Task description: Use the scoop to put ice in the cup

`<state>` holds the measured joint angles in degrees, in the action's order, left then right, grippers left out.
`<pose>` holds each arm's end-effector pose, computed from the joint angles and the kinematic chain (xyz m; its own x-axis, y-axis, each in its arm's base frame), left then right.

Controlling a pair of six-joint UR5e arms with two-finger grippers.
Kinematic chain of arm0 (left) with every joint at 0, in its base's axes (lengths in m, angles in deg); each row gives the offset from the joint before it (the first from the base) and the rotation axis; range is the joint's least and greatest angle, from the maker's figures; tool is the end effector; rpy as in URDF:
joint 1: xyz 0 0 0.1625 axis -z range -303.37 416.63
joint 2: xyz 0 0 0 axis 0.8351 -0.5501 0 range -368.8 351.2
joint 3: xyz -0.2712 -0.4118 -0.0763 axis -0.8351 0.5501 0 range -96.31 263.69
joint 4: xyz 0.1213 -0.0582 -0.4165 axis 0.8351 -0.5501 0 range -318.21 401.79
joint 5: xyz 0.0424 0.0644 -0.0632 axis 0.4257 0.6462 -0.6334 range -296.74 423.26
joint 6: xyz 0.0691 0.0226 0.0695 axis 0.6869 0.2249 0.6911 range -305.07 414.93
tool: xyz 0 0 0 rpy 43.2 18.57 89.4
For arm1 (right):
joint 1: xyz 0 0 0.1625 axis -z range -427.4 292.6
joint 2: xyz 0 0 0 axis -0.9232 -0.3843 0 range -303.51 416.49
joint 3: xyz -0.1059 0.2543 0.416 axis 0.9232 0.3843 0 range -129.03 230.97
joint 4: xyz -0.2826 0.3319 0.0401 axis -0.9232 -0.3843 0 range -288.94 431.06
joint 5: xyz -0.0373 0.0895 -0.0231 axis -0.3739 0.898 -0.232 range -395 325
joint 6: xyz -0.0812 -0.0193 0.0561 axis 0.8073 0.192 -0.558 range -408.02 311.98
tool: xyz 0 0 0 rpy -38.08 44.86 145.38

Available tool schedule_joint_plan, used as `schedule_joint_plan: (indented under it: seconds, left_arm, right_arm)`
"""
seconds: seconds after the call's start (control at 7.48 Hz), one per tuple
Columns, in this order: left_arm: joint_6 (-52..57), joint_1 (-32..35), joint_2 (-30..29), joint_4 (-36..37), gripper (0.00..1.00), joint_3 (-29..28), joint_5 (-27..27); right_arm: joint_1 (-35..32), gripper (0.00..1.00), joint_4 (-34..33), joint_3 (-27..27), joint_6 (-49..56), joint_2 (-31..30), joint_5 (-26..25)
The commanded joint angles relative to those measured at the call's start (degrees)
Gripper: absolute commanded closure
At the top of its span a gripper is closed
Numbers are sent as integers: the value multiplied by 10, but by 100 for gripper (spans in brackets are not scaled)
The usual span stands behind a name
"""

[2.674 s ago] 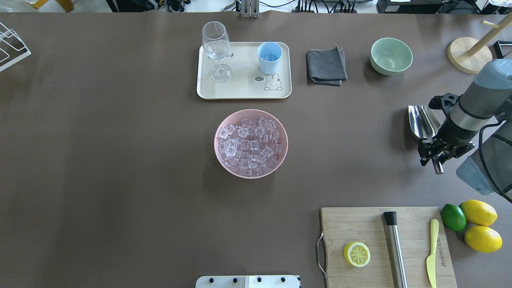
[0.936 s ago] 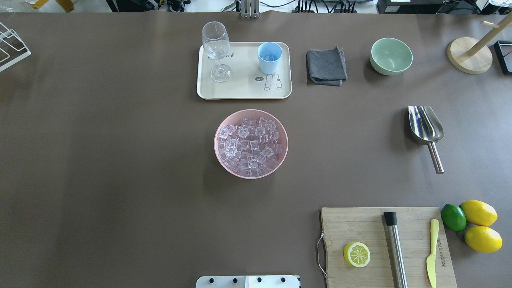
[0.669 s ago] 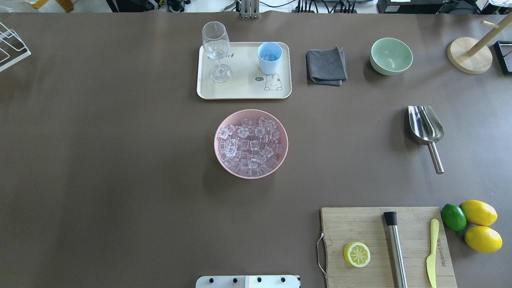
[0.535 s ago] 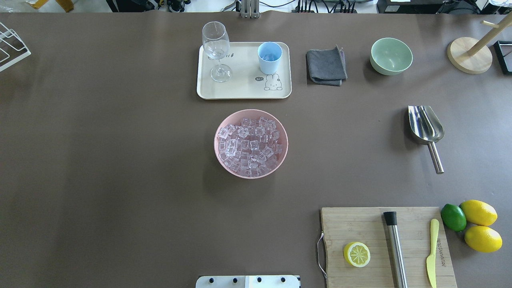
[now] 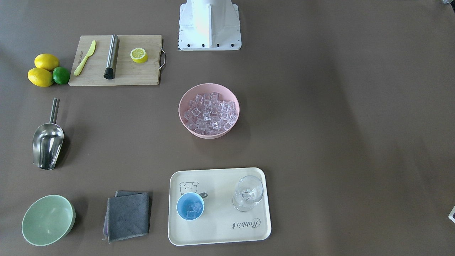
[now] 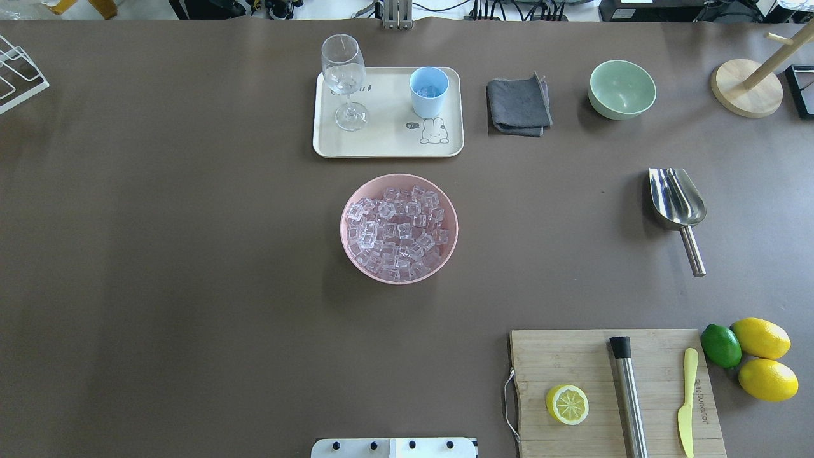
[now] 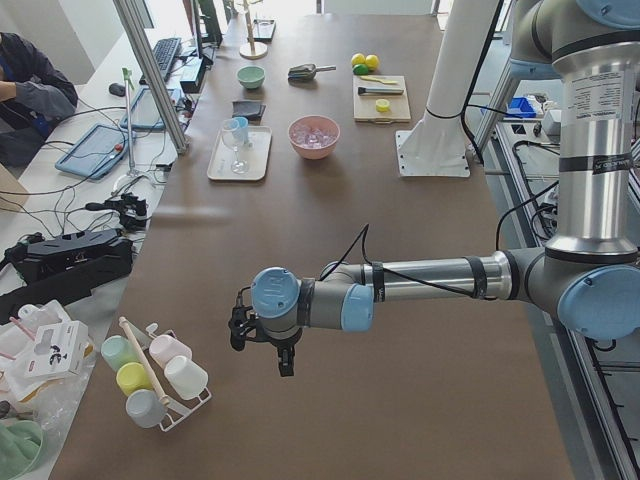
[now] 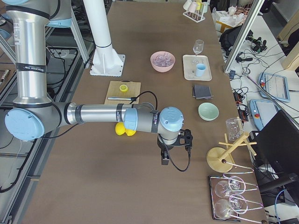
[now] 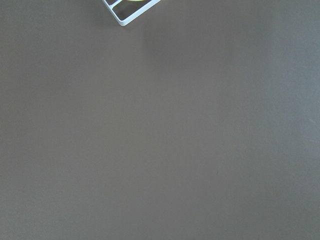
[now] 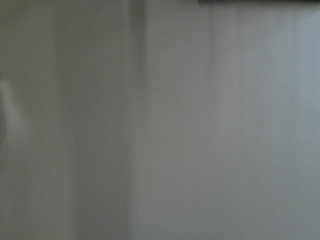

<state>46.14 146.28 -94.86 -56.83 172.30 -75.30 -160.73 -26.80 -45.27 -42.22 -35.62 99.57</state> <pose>-0.0550 -0.4845 0.7597 0.6546 -0.1061 -0.7485 0.0952 0.9938 -0.0576 0.0914 -0.4878 0.7091 0.7107 -0.0140 0.7033 0.0139 0.9999 0.0059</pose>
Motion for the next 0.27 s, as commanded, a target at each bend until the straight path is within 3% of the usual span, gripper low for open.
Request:
schedule_joint_plan:
  seconds: [0.0,0.13]
  left_arm:
    - [1,0,0,0,1,0,0]
    - [0,0,0,0,2,1,0]
  right_arm:
    - [1,0,0,3,-1,0,1]
    - [1,0,0,3,-1,0,1]
